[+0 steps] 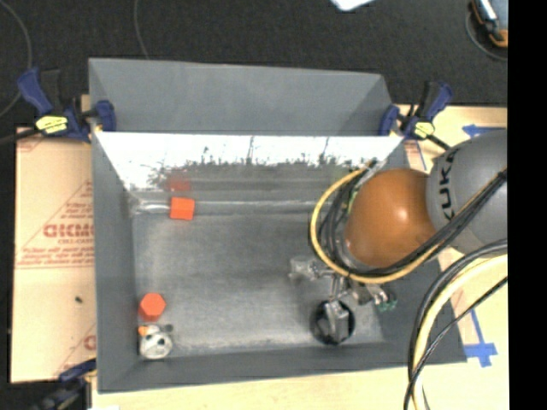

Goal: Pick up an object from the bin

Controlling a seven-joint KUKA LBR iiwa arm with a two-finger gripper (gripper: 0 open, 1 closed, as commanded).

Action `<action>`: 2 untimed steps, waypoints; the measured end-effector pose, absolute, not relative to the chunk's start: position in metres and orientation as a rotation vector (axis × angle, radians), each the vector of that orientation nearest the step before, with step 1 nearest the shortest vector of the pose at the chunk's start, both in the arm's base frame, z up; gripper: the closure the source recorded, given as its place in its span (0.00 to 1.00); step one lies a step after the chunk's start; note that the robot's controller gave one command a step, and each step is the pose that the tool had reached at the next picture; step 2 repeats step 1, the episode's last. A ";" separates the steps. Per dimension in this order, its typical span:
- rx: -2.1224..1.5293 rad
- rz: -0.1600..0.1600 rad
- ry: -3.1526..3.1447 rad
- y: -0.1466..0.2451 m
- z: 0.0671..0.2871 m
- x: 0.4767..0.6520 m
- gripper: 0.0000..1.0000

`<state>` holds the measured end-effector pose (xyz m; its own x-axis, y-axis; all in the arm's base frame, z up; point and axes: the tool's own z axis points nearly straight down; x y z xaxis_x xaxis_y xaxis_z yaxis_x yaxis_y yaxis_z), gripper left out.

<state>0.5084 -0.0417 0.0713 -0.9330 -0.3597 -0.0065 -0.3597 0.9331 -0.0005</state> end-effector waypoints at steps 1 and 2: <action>-0.440 0.005 3.102 -0.037 0.073 0.521 1.00; -0.440 0.005 3.102 -0.037 0.073 0.521 1.00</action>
Offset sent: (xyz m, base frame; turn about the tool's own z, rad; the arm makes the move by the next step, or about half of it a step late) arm 0.0000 0.0000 0.0000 0.0000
